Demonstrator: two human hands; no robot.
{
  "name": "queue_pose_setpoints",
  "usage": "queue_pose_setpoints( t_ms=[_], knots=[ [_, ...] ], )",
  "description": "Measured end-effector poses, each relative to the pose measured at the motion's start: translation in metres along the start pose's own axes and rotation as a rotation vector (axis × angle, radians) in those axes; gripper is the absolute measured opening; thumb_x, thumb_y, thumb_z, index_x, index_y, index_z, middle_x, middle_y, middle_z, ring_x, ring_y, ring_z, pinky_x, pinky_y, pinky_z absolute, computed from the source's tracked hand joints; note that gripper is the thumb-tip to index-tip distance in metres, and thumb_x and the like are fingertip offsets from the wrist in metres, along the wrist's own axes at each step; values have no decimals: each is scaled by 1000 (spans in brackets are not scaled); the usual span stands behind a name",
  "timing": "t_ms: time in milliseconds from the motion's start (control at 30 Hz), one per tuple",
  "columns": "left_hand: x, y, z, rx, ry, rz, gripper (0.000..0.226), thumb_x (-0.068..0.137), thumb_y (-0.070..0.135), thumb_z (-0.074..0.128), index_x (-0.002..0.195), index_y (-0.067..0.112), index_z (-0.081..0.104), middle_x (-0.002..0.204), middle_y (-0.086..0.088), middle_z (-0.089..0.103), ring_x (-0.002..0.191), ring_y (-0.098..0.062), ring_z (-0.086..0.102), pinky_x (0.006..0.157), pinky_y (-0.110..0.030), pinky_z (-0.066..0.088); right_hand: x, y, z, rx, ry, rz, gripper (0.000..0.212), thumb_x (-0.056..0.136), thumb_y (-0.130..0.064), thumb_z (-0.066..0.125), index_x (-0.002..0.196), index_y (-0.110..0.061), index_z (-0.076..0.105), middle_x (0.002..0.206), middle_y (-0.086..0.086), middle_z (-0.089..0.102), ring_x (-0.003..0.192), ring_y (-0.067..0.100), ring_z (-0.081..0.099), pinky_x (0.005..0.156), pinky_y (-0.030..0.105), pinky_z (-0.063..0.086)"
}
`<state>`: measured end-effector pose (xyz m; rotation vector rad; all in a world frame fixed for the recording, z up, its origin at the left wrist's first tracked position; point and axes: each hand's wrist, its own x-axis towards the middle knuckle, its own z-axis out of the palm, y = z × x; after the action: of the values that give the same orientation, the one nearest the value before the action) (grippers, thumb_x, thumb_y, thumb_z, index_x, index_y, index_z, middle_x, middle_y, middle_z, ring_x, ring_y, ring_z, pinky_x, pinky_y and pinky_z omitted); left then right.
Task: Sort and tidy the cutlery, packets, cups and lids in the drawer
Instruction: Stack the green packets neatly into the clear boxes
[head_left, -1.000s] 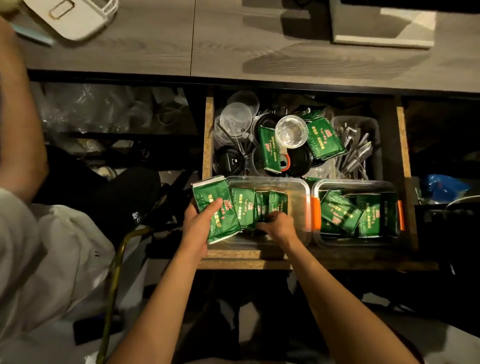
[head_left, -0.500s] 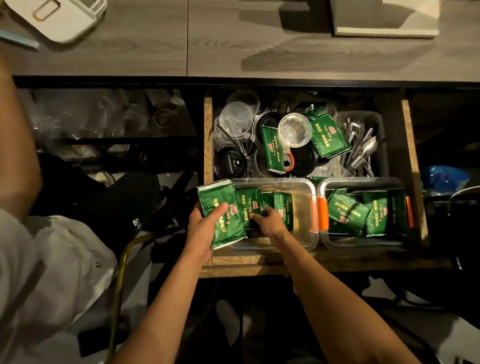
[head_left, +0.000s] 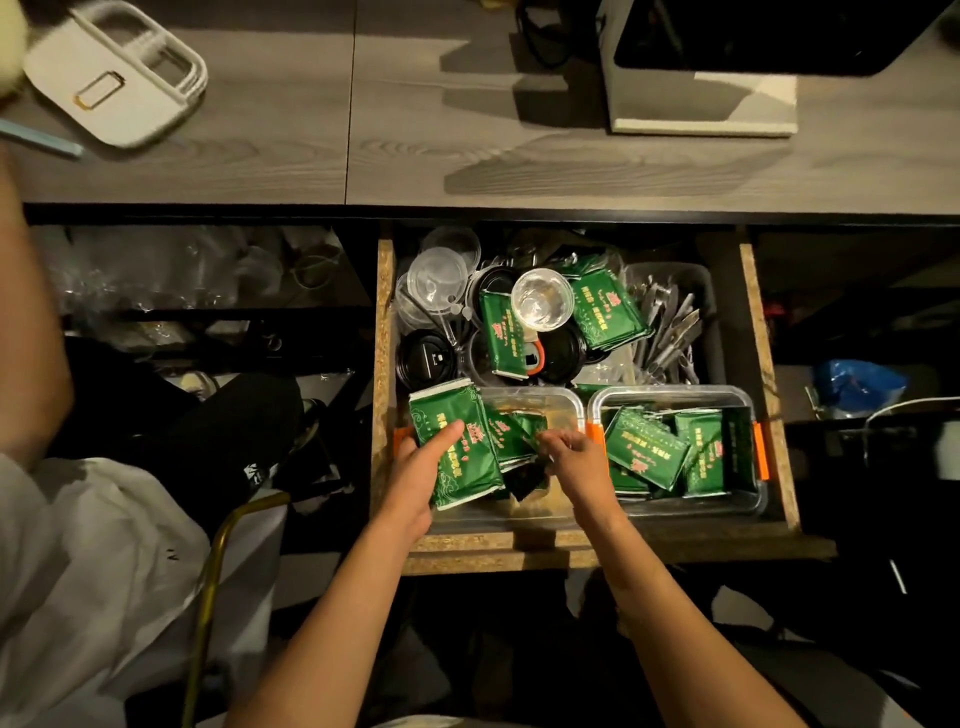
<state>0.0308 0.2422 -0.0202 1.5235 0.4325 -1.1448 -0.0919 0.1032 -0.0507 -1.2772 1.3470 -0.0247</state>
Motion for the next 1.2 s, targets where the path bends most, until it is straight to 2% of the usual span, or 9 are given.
queue_pose_setpoints(
  t_ms=[100, 267, 400, 500, 600, 700, 833, 1067, 1200],
  knots=[
    [-7, 4, 21, -36, -36, -25, 113, 72, 50, 79, 159, 18, 14, 162, -4, 24, 148, -27, 25, 118, -45, 24, -12, -21, -19, 271, -66, 101, 26, 101, -28, 51, 90, -12, 68, 55, -9, 56, 42, 1, 43, 38, 15, 30],
    [8, -7, 50, -113, -67, -54, 138, 34, 64, 94, 151, 31, 30, 148, -5, 49, 129, -29, 53, 105, -52, 46, 2, -45, -57, 539, -82, 125, 49, 102, -54, 29, 110, -17, 61, 69, -3, 52, 56, 8, 40, 54, 27, 29],
    [-5, 2, 81, -91, -61, -51, 100, 81, 45, 78, 156, 16, 19, 145, 0, 41, 138, -26, 39, 106, -38, 36, 28, -68, -96, 760, 42, 115, 34, 105, -36, 33, 95, -17, 59, 66, -3, 49, 53, 8, 41, 52, 22, 31],
    [-11, 7, 102, -70, -81, -51, 69, 83, 40, 76, 138, 18, 39, 134, 1, 46, 121, -21, 49, 95, -33, 44, 50, -81, -122, 829, 106, 51, 23, 105, -24, 40, 95, -15, 58, 69, -3, 51, 55, 7, 47, 51, 18, 38],
    [-4, 4, 115, -78, -42, -36, 74, 77, 46, 79, 135, 17, 43, 137, -2, 53, 119, -23, 53, 99, -40, 47, 67, -87, -137, 744, 162, 6, 21, 103, -10, 44, 122, -9, 52, 84, 0, 58, 71, 9, 57, 65, 18, 47],
    [-2, 2, 125, -144, -84, -15, 84, 74, 50, 78, 141, 18, 40, 132, 5, 50, 127, -23, 48, 109, -42, 37, 76, -81, -139, 721, 177, 81, 23, 99, 1, 39, 116, -7, 51, 74, 0, 49, 56, 5, 45, 47, 15, 36],
    [0, 2, 118, -179, 31, 15, 60, 83, 44, 75, 129, 18, 46, 119, 5, 55, 116, -21, 55, 99, -38, 44, 52, -64, -123, 628, 118, 148, 38, 100, 0, 40, 137, -5, 46, 112, 9, 60, 83, 12, 56, 74, 22, 48],
    [-2, -5, 71, -182, 239, 140, 79, 74, 49, 78, 138, 17, 48, 134, 3, 54, 120, -19, 53, 105, -46, 43, 11, -21, -36, 466, -117, 149, 21, 99, -2, 47, 116, -7, 59, 108, 13, 62, 91, 20, 61, 73, 31, 58],
    [2, -13, 39, -194, 296, 123, 110, 61, 62, 83, 151, 20, 34, 152, -2, 42, 138, -27, 42, 113, -55, 34, 23, 12, 5, -41, -149, 16, 37, 93, -8, 63, 128, -10, 53, 118, 8, 60, 97, 17, 61, 89, 29, 53]
  ],
)
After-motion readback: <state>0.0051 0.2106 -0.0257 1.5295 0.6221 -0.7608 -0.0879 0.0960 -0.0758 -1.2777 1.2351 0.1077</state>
